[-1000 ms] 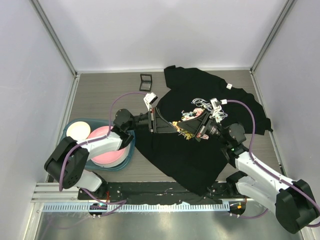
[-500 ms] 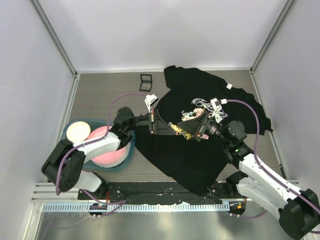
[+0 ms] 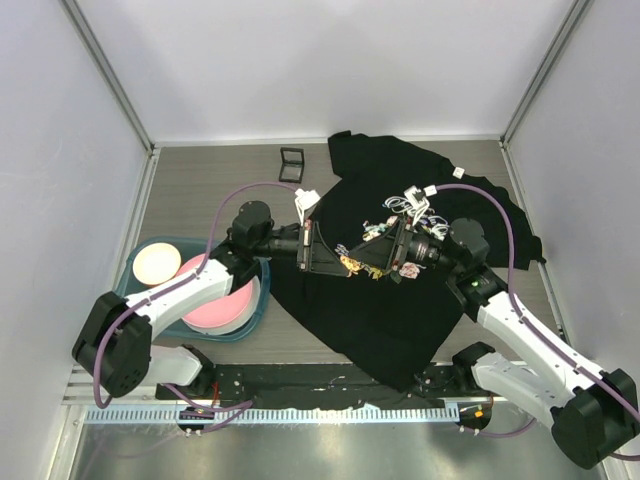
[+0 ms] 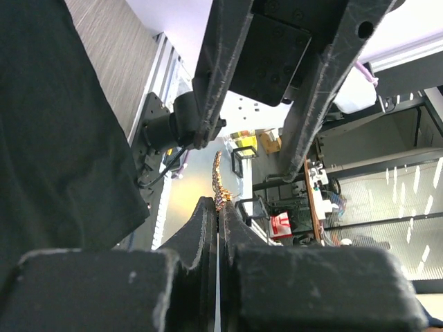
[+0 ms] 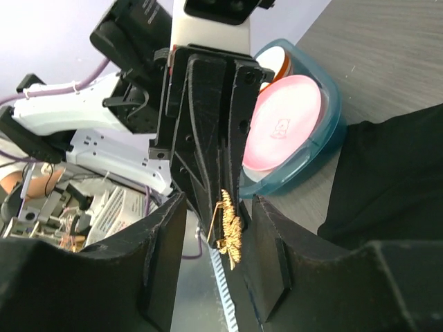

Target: Remove the brooch from the garment

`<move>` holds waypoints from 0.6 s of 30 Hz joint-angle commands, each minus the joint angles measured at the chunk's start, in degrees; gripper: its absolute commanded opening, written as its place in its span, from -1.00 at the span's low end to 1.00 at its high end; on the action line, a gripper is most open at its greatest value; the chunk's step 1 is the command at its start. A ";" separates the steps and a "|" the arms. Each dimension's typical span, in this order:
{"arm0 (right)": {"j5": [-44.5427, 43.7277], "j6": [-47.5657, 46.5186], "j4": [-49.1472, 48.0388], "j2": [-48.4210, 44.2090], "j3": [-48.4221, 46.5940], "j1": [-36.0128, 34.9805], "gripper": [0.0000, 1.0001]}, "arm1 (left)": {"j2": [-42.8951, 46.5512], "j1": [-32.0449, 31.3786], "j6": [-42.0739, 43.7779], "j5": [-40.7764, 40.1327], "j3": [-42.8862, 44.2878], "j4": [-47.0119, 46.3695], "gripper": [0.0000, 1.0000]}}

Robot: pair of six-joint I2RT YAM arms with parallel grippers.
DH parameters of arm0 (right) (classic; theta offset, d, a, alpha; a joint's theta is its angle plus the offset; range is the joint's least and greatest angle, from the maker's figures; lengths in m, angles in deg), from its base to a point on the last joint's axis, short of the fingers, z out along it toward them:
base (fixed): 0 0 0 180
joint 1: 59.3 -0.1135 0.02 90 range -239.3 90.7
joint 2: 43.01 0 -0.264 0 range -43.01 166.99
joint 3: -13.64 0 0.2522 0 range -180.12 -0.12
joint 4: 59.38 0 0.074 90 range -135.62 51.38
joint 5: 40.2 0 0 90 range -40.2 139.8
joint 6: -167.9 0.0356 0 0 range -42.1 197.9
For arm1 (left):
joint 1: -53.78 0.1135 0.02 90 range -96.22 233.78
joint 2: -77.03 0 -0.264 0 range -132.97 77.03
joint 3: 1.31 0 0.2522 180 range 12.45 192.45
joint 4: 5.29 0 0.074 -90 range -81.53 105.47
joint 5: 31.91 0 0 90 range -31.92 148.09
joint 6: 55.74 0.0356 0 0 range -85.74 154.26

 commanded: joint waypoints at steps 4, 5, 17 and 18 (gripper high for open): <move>6.03 -4.63 2.32 0.30 -4.15 -0.22 -0.03 | -0.30 0.17 2.13 1.56 3.28 4.60 -1.00; 6.55 -4.90 2.85 0.30 -4.15 -0.39 -0.03 | -0.30 0.17 2.13 1.56 3.37 5.30 -1.00; 5.77 -11.57 10.23 0.57 -5.11 -1.19 -0.01 | -0.39 0.17 1.51 2.26 4.34 5.22 -1.00; 4.98 -12.36 11.11 0.65 -5.29 -1.19 -0.01 | -0.30 0.17 1.34 2.26 4.25 4.95 -1.00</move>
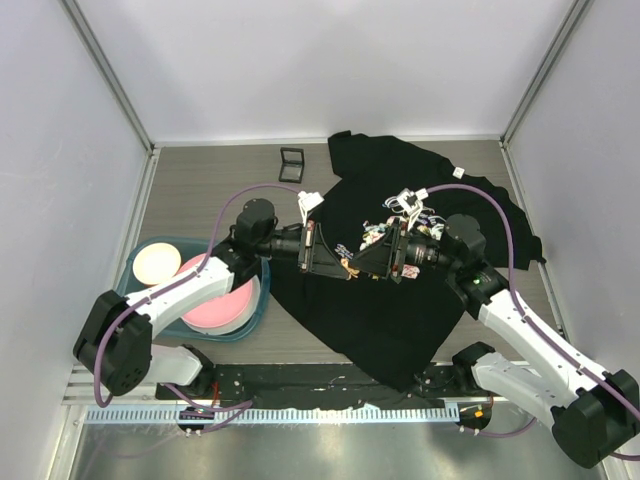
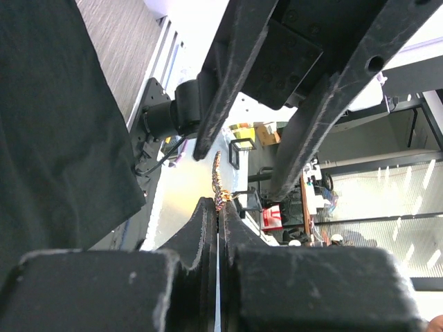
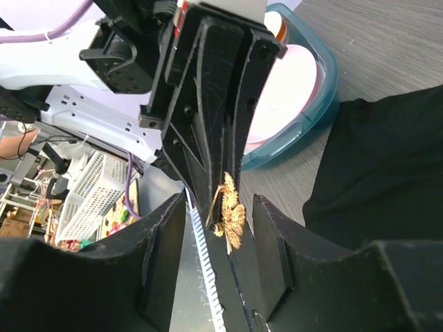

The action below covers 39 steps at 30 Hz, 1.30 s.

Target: Remove the brooch from the garment

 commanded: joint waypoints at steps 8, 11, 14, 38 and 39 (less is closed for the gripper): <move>1.31 -2.18 1.23 0.28 -1.92 -0.49 -0.04 | 0.33 0.19 0.42 1.33 3.05 -1.58 -1.00; 2.01 -1.04 -0.09 0.55 -1.92 -0.49 -0.10 | -0.11 0.19 0.25 1.50 3.31 -1.50 -1.00; 1.93 -0.95 -0.53 1.07 -2.27 -0.57 -0.17 | -0.20 0.19 0.25 1.85 3.49 -1.58 -1.00; 2.80 0.02 -2.37 1.87 -1.22 -0.84 -0.52 | 0.42 0.19 3.41 5.28 2.87 0.88 -1.00; 2.72 0.10 -2.55 1.87 -1.13 -0.84 -0.52 | 0.51 0.19 3.32 5.28 2.87 0.70 -1.00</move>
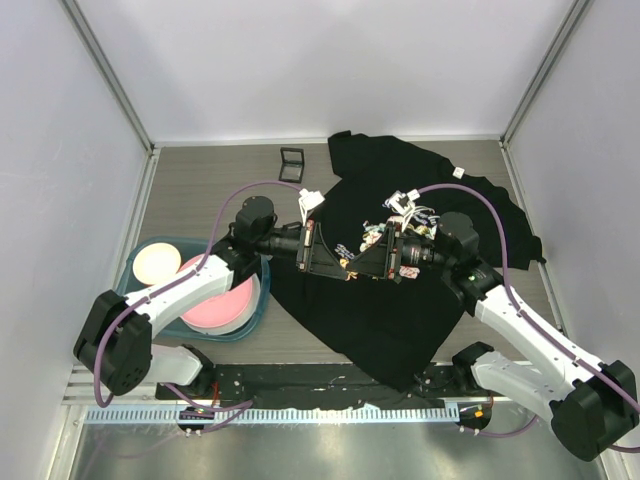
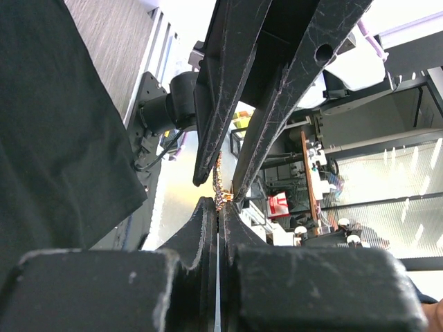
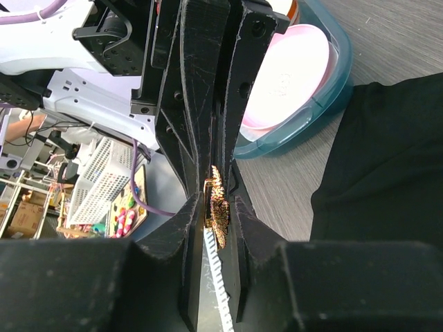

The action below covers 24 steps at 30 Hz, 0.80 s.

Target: Remove the brooch from the garment

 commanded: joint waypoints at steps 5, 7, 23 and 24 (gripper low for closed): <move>0.07 2.41 -6.60 -0.60 0.55 -0.86 -0.53 | 0.59 0.10 -3.57 2.22 0.51 -6.80 -1.00; -0.81 2.67 -7.48 -0.61 1.17 -2.09 -0.53 | 0.42 0.10 -8.14 1.52 -0.54 -10.42 -1.00; -30.05 5.74 -12.49 -4.30 7.41 -15.88 -0.74 | 1.73 0.02 -18.97 -13.66 -3.27 -18.27 -1.00; -32.78 6.44 -14.15 -4.12 8.20 -18.59 -0.72 | 2.43 -0.07 -18.97 -14.99 -3.97 -17.91 -1.00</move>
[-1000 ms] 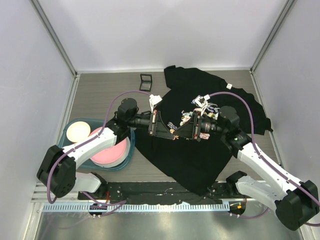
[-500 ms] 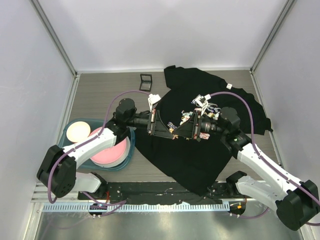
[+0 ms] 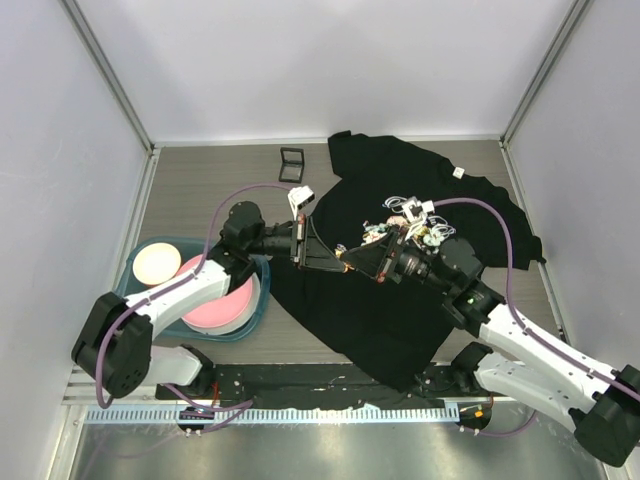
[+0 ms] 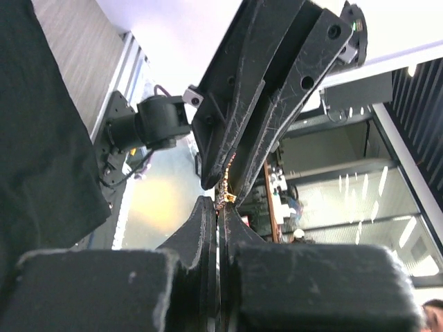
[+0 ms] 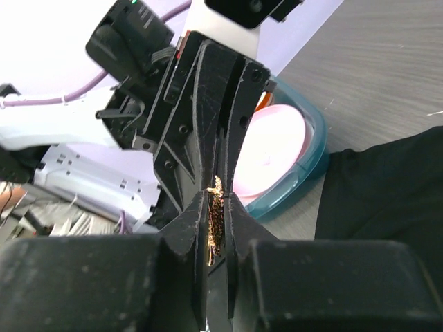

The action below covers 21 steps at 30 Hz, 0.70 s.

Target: Remove the brooch from the garment

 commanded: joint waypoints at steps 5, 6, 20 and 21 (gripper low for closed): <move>-24.52 2.50 -4.43 3.14 1.65 -15.94 -0.57 | 3.80 -1.63 -3.98 -22.56 -1.91 -1.12 -1.00; -24.90 3.11 -4.42 3.58 1.56 -16.12 -0.51 | 3.98 -1.71 -3.72 -23.70 -1.91 -0.68 -1.00; -4.63 -2.06 17.72 -2.92 -9.43 1.44 0.13 | 6.62 -1.63 8.85 -12.40 -1.03 10.23 -1.00; -1.29 -2.51 17.72 -2.83 -9.78 4.06 0.13 | 6.44 -1.63 9.03 -11.50 -0.95 10.05 -1.00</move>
